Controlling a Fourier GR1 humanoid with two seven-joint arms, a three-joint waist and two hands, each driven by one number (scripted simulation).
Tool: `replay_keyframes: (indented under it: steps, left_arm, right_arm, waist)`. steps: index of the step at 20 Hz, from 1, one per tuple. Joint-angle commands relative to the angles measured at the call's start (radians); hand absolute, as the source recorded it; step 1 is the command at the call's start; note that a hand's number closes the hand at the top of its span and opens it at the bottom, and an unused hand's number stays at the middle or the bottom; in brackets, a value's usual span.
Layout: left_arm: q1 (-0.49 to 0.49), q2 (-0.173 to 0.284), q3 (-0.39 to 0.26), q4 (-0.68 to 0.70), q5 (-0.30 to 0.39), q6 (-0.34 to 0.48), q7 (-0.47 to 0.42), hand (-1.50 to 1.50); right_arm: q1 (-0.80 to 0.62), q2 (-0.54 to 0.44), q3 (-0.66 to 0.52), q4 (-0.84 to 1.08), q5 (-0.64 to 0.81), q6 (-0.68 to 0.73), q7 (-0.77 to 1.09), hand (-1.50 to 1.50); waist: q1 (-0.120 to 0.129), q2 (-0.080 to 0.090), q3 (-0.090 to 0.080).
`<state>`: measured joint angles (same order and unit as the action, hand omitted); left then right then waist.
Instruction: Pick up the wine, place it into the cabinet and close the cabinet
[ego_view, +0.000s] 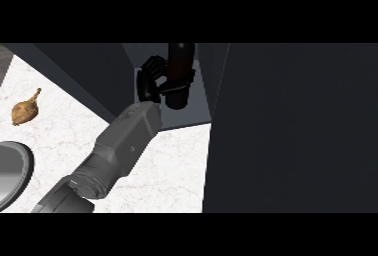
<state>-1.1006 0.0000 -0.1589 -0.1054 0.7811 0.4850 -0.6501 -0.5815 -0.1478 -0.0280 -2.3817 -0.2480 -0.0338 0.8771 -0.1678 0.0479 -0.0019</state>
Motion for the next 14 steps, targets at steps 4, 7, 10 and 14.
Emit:
replay_keyframes:
  steps: [4,7,10,14]
  left_arm:
    - [-0.058,0.0,0.021,0.034,0.014,0.016,0.056,1.5]
    - [-0.062,0.0,0.029,0.035,0.019,-0.009,0.065,1.5]
    - [-0.088,0.041,0.004,0.069,-0.012,0.024,0.083,1.5]
    - [-0.092,0.071,-0.085,0.104,-0.105,0.114,0.063,1.5]
  right_arm:
    - [0.046,-0.001,-0.02,-0.038,-0.022,0.011,-0.009,-1.5]
    - [0.028,0.002,-0.013,-0.013,-0.016,0.015,-0.022,-1.5]
    - [0.029,-0.003,-0.016,-0.021,-0.014,0.018,-0.023,-1.5]
    - [0.045,-0.002,-0.014,-0.04,-0.034,0.018,-0.002,-1.5]
  waist:
    - [0.016,0.001,0.001]
    - [0.023,0.006,0.0]
    - [0.013,0.012,0.001]
    - [0.0,0.008,0.003]
